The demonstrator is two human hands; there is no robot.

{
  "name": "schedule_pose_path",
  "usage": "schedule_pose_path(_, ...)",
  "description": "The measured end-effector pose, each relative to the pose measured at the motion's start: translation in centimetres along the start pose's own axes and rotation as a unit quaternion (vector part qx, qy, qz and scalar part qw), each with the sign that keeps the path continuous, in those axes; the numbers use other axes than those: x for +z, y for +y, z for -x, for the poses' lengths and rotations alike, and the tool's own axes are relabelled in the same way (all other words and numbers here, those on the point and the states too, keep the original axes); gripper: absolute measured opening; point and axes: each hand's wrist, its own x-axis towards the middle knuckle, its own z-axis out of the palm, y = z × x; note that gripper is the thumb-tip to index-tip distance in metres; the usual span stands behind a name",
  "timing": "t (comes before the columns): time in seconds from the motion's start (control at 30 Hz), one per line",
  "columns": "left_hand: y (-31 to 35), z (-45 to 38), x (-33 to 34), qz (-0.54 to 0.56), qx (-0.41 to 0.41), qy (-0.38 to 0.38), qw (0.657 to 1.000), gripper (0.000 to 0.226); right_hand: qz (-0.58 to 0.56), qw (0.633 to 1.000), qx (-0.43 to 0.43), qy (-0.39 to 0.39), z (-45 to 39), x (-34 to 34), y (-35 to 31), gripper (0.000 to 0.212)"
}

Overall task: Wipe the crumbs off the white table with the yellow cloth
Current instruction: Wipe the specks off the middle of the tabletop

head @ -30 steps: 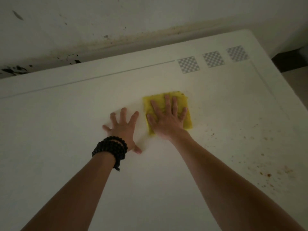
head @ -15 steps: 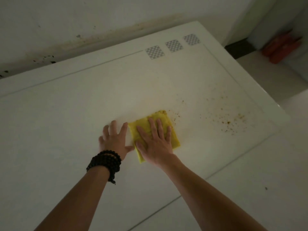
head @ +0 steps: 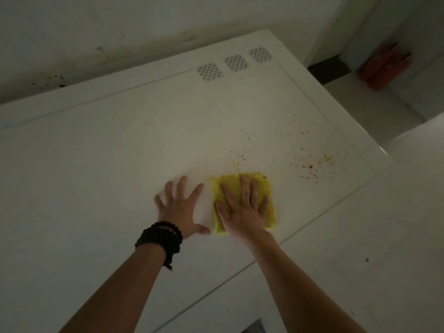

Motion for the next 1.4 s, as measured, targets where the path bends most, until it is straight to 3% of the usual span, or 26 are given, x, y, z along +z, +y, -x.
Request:
schedule_pose_path(0.3, 1.3, -9.5, -5.4, 0.061, -0.043, 0.057, 0.996, 0.114, 0.023, 0.999, -0.035, 0.015, -11.6, -5.5, 1.6, 0.065)
schedule_pose_path(0.47, 1.4, -14.8, -8.2, 0.074, -0.097, 0.039, 0.992, 0.121, 0.046, 0.995, -0.086, 0.011, -18.9, -9.1, 1.1, 0.065)
schedule_pose_path(0.7, 1.2, -16.5, -8.9, 0.042, -0.114, 0.05, 0.991, 0.129, 0.075, 0.988, -0.133, -0.01, -16.9, -8.2, 2.2, 0.065)
schedule_pose_path(1.0, 1.4, -19.2, -10.6, 0.055, -0.163, 0.007, 0.985, 0.142, 0.083, 0.984, -0.16, -0.016, -29.4, -12.6, -4.4, 0.064)
schedule_pose_path(1.23, 1.2, -19.0, -11.2, 0.053, -0.185, -0.007, 0.981, 0.141, 0.092, 0.978, -0.189, -0.009, -22.8, -10.0, -1.6, 0.065)
schedule_pose_path(1.4, 1.9, -19.5, -11.6, 0.055, -0.188, 0.003, 0.981, 0.142, 0.087, 0.98, -0.177, -0.013, -26.4, -12.2, -3.3, 0.062)
